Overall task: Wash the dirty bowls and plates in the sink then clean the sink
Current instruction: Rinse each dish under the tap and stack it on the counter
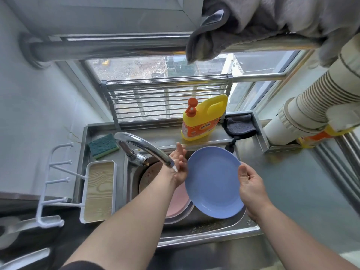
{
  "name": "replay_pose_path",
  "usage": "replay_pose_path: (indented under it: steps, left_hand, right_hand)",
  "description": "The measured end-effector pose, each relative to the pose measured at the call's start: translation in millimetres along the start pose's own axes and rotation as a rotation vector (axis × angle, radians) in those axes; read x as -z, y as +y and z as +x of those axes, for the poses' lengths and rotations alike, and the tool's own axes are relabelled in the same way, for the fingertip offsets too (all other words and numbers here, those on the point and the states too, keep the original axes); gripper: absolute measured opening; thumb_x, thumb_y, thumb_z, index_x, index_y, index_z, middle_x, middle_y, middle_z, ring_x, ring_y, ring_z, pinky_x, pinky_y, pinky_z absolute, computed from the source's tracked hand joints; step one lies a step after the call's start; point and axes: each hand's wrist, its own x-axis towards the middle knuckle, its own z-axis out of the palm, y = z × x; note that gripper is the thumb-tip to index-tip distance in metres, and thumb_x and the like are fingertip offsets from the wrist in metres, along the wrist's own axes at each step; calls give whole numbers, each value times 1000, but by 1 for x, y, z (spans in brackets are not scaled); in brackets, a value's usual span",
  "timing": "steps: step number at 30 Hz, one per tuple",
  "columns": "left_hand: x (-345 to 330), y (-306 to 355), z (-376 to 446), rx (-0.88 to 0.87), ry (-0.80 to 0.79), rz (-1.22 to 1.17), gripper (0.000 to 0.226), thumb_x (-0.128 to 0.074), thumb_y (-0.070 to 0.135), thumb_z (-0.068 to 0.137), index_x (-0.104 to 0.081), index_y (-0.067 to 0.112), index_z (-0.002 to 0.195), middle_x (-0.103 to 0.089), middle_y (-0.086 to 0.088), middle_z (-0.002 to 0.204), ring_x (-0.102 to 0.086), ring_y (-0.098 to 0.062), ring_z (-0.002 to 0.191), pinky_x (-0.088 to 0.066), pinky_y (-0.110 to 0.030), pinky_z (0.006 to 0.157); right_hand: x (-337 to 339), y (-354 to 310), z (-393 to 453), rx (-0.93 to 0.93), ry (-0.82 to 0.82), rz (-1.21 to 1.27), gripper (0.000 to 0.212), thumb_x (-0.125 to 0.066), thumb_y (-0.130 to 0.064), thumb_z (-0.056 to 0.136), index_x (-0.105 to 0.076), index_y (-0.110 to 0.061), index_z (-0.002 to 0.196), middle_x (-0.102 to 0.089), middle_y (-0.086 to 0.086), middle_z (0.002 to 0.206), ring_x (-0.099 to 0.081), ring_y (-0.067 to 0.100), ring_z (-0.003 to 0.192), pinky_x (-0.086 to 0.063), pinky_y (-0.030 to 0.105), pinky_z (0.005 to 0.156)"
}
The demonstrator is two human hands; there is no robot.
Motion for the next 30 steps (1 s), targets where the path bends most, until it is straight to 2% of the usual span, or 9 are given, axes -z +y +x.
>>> replay_pose_path:
  steps: [4,9,12,15,19,21,23,27,30]
  left_hand:
    - [6,-1,-6,37,-22,18,69,-56,73,93,-40,20,52,-27,7,43,-22,-7,29,-12,-16,31]
    - [20,-9,-15,1,-98,397,76,-32,79,98,-30,19,51,-16,2,59,-6,-14,53,-5,-25,46]
    - [20,-15,-27,8,-7,617,59,-33,61,109,-38,24,64,-21,4,60,-13,-13,51,-13,-23,40]
    - [19,-18,-31,1,-14,665,24,-37,18,107,-56,24,93,-29,5,63,-19,-11,50,-18,-23,39]
    - [22,-14,-30,-30,-90,489,39,-54,-7,103,-58,17,133,-55,-2,74,-50,-11,57,-45,-20,51]
    - [23,-11,-33,-90,-73,534,22,-73,7,97,-66,9,118,-61,-3,79,-56,-7,56,-48,-16,51]
    - [23,-8,-37,-105,8,598,23,-78,30,95,-62,13,91,-49,2,66,-39,-5,45,-33,-16,38]
    - [24,-3,-47,-135,36,735,60,-53,67,99,-42,22,62,-29,3,55,-18,-13,47,-13,-26,45]
    - [24,0,-54,-173,14,849,64,-40,66,105,-40,24,57,-28,3,57,-18,-15,50,-12,-32,53]
  right_hand:
    - [-1,3,1,-4,-18,-15,65,-55,-77,89,-68,-30,131,-75,3,122,-69,31,116,-58,58,97]
    - [0,2,4,-11,-28,-30,50,-51,-59,98,-67,-26,132,-75,3,119,-70,31,114,-59,53,91]
    - [-4,2,7,-23,-22,-40,55,-52,-60,96,-65,-24,136,-75,2,121,-70,29,115,-60,49,90]
    - [-10,0,6,-20,-27,-47,50,-51,-59,97,-67,-27,131,-76,1,116,-71,27,111,-60,50,89]
    - [-22,-4,3,-14,-40,-50,53,-51,-56,96,-66,-20,133,-77,4,114,-72,23,104,-60,40,82]
    - [-27,-9,0,-21,-54,-43,50,-50,-53,97,-66,-18,130,-77,4,110,-72,15,94,-59,31,74]
    - [-32,-14,-4,-23,-77,-40,43,-49,-50,99,-68,-22,124,-78,0,105,-73,11,91,-59,26,69]
    - [-42,-11,-5,-31,-90,-58,43,-50,-57,97,-71,-26,119,-78,1,106,-72,20,96,-58,43,80]
    - [-46,-1,-4,-77,-62,-36,59,-55,-74,88,-70,-26,121,-77,2,111,-71,28,106,-58,50,91]
